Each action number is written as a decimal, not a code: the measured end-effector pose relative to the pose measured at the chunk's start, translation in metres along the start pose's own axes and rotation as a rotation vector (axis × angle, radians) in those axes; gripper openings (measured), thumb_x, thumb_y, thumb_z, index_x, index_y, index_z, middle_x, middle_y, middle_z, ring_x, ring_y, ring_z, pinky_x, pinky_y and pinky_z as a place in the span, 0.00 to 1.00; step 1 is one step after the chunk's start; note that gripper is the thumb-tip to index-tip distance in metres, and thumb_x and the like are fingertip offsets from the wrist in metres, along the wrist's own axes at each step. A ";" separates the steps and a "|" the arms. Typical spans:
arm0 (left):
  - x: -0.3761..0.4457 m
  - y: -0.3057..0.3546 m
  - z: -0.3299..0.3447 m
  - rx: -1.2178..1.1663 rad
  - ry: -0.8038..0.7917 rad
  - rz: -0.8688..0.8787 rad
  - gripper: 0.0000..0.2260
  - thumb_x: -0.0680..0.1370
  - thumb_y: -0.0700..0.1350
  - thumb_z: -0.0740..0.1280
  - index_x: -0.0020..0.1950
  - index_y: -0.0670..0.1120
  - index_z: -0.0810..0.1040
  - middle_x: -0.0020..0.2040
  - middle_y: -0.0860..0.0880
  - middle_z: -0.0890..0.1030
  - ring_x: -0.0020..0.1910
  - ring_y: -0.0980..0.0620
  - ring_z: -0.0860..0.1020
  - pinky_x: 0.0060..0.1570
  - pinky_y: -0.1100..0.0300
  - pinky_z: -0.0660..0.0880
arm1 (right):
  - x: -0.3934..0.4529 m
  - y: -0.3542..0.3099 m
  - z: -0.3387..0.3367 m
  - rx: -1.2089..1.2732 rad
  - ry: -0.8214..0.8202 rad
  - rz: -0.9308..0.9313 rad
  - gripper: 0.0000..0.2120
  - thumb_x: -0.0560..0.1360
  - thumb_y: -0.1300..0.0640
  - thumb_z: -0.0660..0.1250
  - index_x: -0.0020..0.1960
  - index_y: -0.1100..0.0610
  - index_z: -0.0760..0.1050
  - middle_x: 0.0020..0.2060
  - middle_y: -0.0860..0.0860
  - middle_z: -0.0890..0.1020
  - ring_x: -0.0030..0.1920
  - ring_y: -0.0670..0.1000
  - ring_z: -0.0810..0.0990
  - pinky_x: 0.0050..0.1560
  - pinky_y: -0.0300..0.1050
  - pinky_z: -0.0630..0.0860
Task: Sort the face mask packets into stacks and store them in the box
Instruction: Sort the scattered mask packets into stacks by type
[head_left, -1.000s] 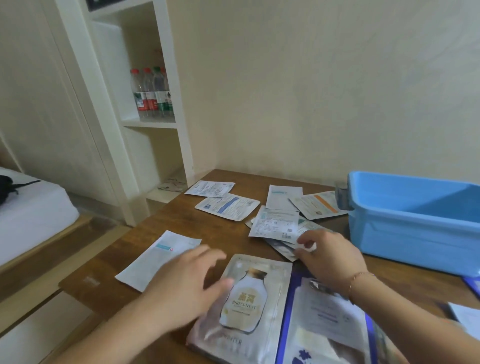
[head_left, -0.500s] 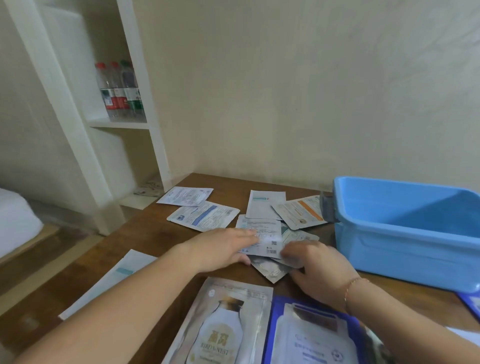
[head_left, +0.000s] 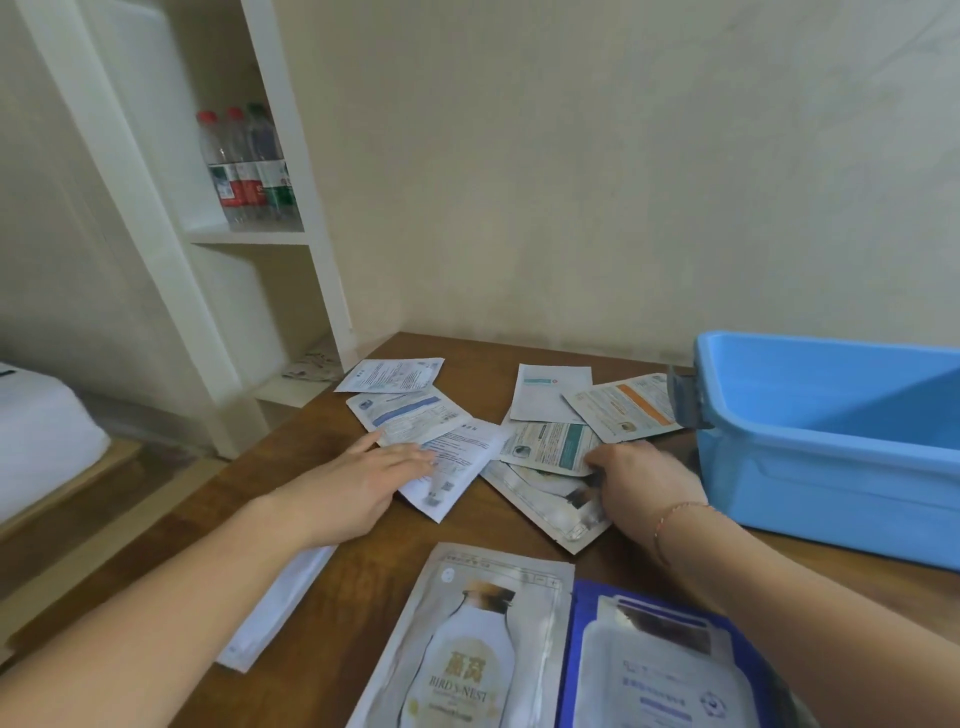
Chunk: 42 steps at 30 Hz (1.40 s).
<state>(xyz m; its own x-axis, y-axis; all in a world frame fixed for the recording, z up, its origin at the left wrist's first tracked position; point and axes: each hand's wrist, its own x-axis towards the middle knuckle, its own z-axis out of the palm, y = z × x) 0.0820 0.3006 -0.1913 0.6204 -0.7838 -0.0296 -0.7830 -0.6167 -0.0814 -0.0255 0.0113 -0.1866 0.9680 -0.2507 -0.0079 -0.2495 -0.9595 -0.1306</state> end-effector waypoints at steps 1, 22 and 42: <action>-0.001 -0.001 0.000 -0.004 0.001 -0.024 0.26 0.82 0.36 0.54 0.78 0.53 0.58 0.79 0.58 0.58 0.78 0.62 0.50 0.73 0.61 0.34 | 0.002 -0.001 0.001 0.000 0.002 0.003 0.14 0.79 0.58 0.58 0.60 0.48 0.75 0.55 0.52 0.78 0.53 0.54 0.78 0.54 0.49 0.79; 0.008 0.043 -0.018 -0.149 0.139 -0.273 0.18 0.81 0.44 0.59 0.71 0.51 0.71 0.70 0.53 0.72 0.70 0.53 0.66 0.71 0.58 0.58 | -0.034 0.027 0.006 -0.153 0.367 -0.707 0.03 0.72 0.47 0.68 0.42 0.42 0.81 0.47 0.39 0.83 0.53 0.51 0.80 0.47 0.46 0.77; 0.030 0.069 -0.019 -0.622 0.419 -0.089 0.09 0.79 0.42 0.67 0.55 0.53 0.83 0.55 0.54 0.83 0.61 0.52 0.77 0.65 0.54 0.71 | -0.074 -0.051 -0.059 0.364 0.662 -0.732 0.06 0.74 0.51 0.69 0.41 0.50 0.82 0.36 0.44 0.83 0.32 0.45 0.80 0.30 0.43 0.77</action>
<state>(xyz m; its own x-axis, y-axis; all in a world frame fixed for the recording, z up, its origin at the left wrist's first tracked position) 0.0461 0.2331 -0.1792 0.7107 -0.6144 0.3426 -0.6889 -0.5095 0.5155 -0.0855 0.0715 -0.1207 0.6449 0.2495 0.7224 0.5197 -0.8362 -0.1752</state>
